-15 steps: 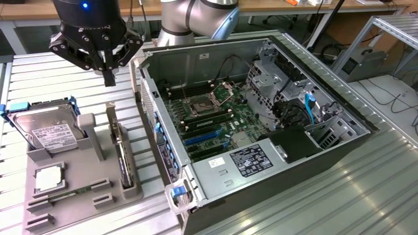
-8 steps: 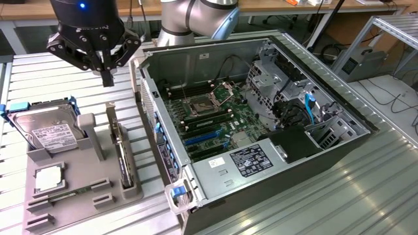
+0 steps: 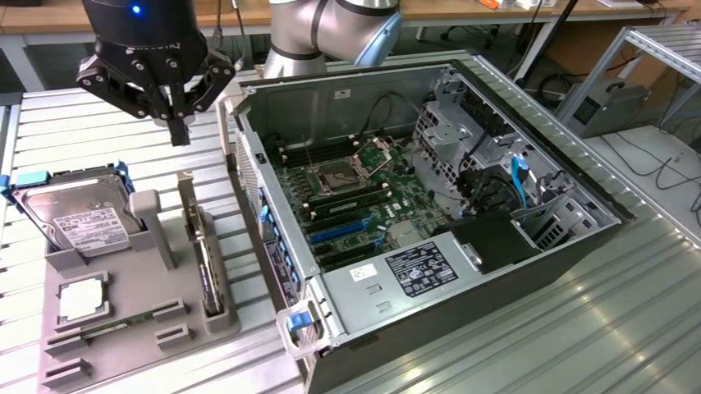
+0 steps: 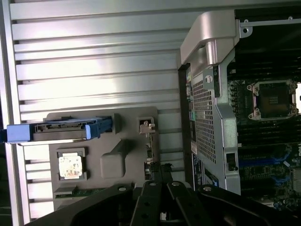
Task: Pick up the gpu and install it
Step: 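Reach for the gpu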
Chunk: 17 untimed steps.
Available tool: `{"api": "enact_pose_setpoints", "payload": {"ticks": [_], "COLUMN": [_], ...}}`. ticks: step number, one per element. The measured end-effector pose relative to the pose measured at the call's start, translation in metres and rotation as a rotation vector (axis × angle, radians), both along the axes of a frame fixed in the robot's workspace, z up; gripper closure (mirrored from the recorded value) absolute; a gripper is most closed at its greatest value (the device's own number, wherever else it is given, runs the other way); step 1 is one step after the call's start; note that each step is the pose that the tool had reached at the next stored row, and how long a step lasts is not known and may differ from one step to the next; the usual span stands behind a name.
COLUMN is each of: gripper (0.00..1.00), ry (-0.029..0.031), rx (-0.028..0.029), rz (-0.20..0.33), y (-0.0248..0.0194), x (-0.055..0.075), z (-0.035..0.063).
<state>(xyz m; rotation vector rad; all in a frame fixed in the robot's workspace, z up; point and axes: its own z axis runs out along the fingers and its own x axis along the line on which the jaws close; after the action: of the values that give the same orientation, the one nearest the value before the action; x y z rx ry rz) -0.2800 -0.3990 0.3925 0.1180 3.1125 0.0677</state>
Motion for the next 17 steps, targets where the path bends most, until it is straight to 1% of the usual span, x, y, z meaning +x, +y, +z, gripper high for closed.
{"api": "enact_pose_setpoints", "payload": {"ticks": [2, 7, 9, 11, 14, 15, 17], "gripper": [0.89, 0.89, 0.89, 0.89, 0.89, 0.89, 0.89], "ry": [0.0001, 0.0001, 0.0000, 0.0001, 0.0001, 0.0001, 0.0001], "rx": [-0.0001, 0.0000, 0.0000, -0.0001, -0.0001, 0.0000, 0.0000], "rz": [0.000, 0.000, 0.000, 0.000, 0.000, 0.000, 0.000], "y": [-0.0011, -0.0071, -0.0102, -0.0144, -0.0179, -0.0198, -0.0253], "x": [0.000, 0.000, 0.000, 0.000, 0.000, 0.000, 0.000], "z": [0.0001, 0.0000, 0.0000, 0.0000, 0.0000, 0.0000, 0.0000]}}
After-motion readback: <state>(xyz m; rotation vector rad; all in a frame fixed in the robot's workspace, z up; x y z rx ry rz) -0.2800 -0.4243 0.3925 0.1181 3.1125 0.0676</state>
